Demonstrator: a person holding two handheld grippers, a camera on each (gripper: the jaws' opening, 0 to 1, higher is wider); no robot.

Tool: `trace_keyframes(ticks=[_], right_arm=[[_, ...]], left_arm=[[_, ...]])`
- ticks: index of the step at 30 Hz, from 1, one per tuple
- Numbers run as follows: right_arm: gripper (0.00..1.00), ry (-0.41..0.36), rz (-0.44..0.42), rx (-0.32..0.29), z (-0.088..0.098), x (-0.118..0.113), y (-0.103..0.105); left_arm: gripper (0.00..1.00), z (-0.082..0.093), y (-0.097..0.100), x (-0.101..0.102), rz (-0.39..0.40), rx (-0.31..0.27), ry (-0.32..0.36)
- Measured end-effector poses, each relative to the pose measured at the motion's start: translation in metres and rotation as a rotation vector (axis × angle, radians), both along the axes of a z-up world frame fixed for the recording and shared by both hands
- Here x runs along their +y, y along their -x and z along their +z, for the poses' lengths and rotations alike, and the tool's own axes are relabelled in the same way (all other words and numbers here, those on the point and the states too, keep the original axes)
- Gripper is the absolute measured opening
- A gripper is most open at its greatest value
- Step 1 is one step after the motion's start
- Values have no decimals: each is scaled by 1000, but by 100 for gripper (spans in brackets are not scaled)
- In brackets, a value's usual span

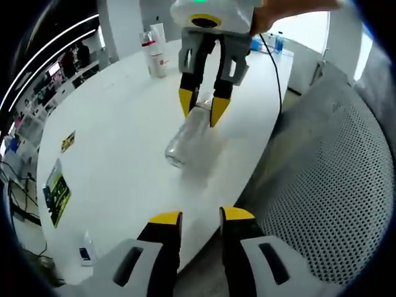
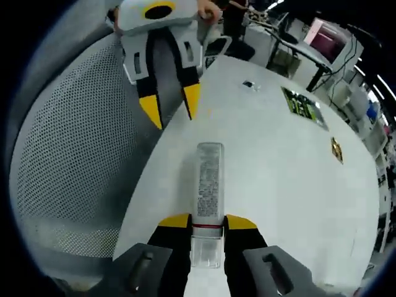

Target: Arrange the skincare products in the storage area until every visible bottle or jar stands upright without overlapping.

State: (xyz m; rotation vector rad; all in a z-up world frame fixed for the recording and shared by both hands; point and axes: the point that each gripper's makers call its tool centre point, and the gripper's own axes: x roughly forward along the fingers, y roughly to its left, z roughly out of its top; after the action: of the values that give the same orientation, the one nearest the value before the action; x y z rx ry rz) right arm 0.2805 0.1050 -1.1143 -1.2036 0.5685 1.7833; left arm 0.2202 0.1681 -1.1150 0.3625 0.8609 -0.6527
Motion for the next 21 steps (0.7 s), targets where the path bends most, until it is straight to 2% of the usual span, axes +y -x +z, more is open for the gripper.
trace_keyframes(ticks=[5, 12, 21], right_arm=[[12, -21, 83, -54, 7, 10, 12], [12, -20, 162, -61, 14, 17, 31], [12, -46, 218, -66, 28, 34, 52]], left_arm=[[27, 6, -5, -2, 16, -31, 32], [34, 14, -8, -8, 31, -54, 94], [28, 13, -6, -8, 2, -57, 71]])
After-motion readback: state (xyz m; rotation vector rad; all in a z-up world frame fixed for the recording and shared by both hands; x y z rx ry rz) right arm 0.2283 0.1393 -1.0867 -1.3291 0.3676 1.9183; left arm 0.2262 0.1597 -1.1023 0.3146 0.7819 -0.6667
